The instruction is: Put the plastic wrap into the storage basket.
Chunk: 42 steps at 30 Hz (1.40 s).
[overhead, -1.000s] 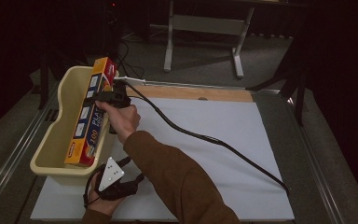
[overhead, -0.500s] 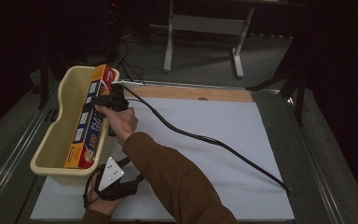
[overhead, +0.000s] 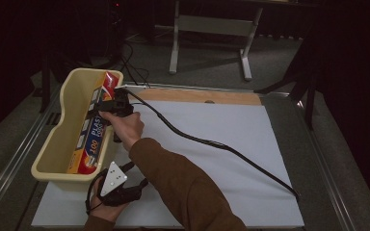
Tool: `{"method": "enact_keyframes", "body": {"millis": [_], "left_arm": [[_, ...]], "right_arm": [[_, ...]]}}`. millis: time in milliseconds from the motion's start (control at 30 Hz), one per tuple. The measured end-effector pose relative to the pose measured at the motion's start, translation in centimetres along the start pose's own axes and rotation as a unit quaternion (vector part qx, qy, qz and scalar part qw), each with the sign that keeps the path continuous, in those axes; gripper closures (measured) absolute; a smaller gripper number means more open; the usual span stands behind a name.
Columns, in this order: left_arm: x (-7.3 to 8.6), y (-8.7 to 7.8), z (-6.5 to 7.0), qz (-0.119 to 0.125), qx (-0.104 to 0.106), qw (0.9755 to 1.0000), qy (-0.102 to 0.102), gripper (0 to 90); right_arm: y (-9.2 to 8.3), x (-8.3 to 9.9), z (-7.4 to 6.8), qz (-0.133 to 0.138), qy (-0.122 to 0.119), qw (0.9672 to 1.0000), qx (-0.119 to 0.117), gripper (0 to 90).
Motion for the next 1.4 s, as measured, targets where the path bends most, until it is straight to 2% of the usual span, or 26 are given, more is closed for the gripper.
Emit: {"method": "enact_keyframes", "body": {"millis": [267,433,600,667,800,867,933,967,1000,1033,1067,1133,1233,1267,1300,1333,1367,1400], "left_arm": [[0.0,-0.1,-0.1,0.002,-0.001,1.0,-0.004,30.7],[0.0,-0.1,-0.1,0.0,-0.003,1.0,-0.002,30.9],[0.0,-0.1,-0.1,-0.001,-0.003,1.0,-0.002,30.8],[0.1,-0.1,-0.1,-0.001,-0.004,1.0,-0.002,30.9],[0.1,-0.1,-0.1,-0.001,-0.004,1.0,-0.002,30.8],[0.1,-0.2,-0.1,-0.002,-0.005,1.0,0.0,30.9],[0.2,-0.2,-0.1,-0.002,-0.006,1.0,0.0,30.9],[0.1,-0.2,-0.1,-0.002,-0.005,1.0,-0.001,30.8],[0.2,-0.3,0.0,-0.002,-0.006,1.0,-0.001,30.9],[0.2,-0.3,0.0,-0.002,-0.006,1.0,-0.002,30.9],[0.1,-0.3,0.0,-0.002,-0.006,1.0,-0.002,30.9],[0.1,-0.3,0.0,-0.001,-0.006,1.0,-0.004,30.8],[0.1,-0.3,0.0,-0.001,-0.006,1.0,-0.004,30.8],[0.1,-0.3,0.0,-0.003,-0.006,1.0,-0.003,30.8],[0.1,-0.3,0.0,-0.002,-0.006,1.0,-0.004,30.8],[0.1,-0.3,0.0,-0.003,-0.006,1.0,-0.004,30.8],[0.2,-0.2,0.0,-0.003,-0.006,1.0,-0.004,30.8],[0.2,-0.2,0.0,-0.003,-0.006,1.0,-0.004,30.8]], "right_arm": [[-0.6,0.1,-0.2,-0.011,-0.002,0.9999,0.005,32.5],[-1.3,0.5,-0.4,-0.025,-0.008,0.9997,0.002,36.0],[-2.5,1.0,-0.7,-0.03,-0.047,0.9984,0.008,38.7],[-2.8,1.3,-0.5,-0.038,-0.066,0.9969,0.018,40.2],[-3.5,1.9,-0.2,-0.046,-0.113,0.9922,0.026,42.8],[-4.0,2.1,0.0,-0.043,-0.141,0.9885,0.034,43.3],[-4.5,2.2,0.3,-0.028,-0.183,0.9817,0.045,42.8],[-4.9,2.2,0.5,-0.027,-0.205,0.9771,0.052,41.6],[-5.1,2.3,0.7,-0.027,-0.217,0.9741,0.058,41.4],[-5.4,2.5,0.9,-0.028,-0.241,0.9679,0.065,40.9],[-5.6,2.6,1.0,-0.029,-0.254,0.9643,0.069,40.3],[-6.4,2.8,1.5,-0.018,-0.296,0.9511,0.086,39.0],[-7.7,3.1,2.5,0.002,-0.349,0.9288,0.126,38.0],[-8.1,3.2,2.9,0.008,-0.359,0.9236,0.135,37.8],[-8.7,3.3,3.4,0.017,-0.371,0.9171,0.146,37.4],[-9.1,3.4,3.8,0.021,-0.379,0.9132,0.149,37.2],[-9.7,3.6,4.4,0.027,-0.394,0.9049,0.159,37.0],[-10.2,3.7,4.8,0.032,-0.406,0.8982,0.166,36.8]]}}
Point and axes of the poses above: each handheld gripper's, and its own axes: y roughly forward along the jaws, x roughly out of its underside, z roughly to its right, the point moved 7 cm from there along y, roughly forward along the jaws, and after that the axes turned 2 degrees about z, right-handed, at the moved point
